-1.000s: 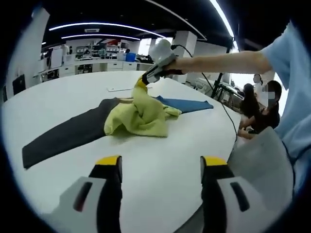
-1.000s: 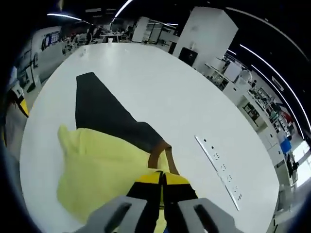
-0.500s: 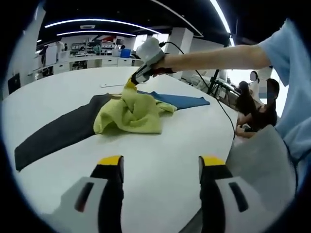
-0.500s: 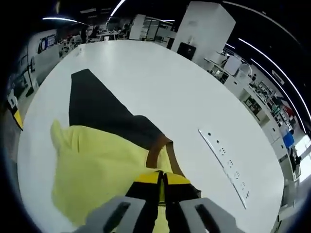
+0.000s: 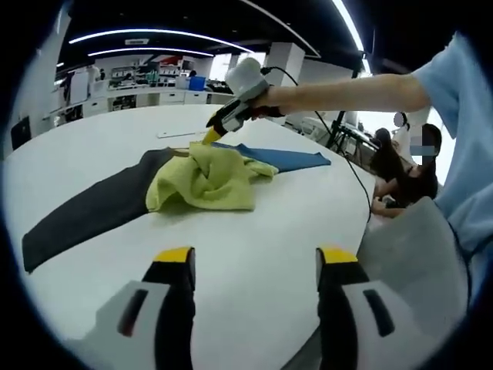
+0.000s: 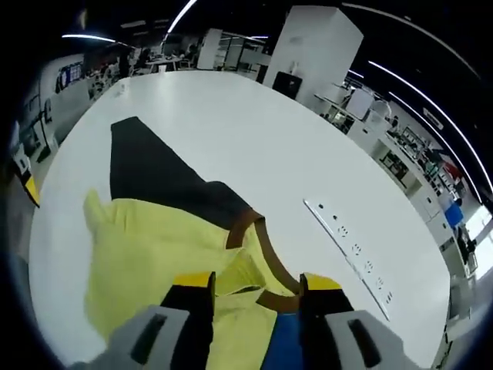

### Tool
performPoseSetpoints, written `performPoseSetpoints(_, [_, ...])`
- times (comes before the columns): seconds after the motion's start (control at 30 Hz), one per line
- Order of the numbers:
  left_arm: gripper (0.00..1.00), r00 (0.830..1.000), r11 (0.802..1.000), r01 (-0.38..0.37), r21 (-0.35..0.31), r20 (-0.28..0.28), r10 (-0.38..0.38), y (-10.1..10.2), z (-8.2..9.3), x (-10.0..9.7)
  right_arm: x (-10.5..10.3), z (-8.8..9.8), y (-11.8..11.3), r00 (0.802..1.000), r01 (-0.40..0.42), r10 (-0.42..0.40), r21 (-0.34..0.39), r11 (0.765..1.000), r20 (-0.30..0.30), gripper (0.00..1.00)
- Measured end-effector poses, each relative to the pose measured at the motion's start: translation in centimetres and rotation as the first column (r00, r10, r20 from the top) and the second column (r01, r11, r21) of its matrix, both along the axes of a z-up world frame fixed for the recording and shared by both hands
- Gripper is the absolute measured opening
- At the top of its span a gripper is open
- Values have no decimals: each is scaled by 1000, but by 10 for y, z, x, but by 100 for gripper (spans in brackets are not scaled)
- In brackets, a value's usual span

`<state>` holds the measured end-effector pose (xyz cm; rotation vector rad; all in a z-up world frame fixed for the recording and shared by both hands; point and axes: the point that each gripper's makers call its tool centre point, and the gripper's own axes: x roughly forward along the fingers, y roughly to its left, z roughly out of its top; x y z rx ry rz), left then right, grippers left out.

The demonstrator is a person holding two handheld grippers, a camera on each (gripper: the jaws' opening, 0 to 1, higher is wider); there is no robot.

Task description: Fold the garment on the visible template until the final outline fits inside the template.

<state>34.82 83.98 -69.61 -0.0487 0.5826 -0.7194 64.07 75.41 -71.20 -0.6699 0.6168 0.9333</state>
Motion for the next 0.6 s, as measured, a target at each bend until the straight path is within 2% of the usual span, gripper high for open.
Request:
performPoseSetpoints(0.13, [61,1000,1000,7,-2,1,-7,-2,1,0,-3,1,-6,1000,10,-10,7,1000,5,55])
performPoseSetpoints(0.33, [61,1000,1000,18,0,7,-18,-4,2,5,-10,6,-14,1000,25,-26,27,999,7,63])
performPoseSetpoints(0.6, [60,999,999,37,-2,13,-37,-11,3,18,-26,20,-23,999,53,-52,97,994,-5,66])
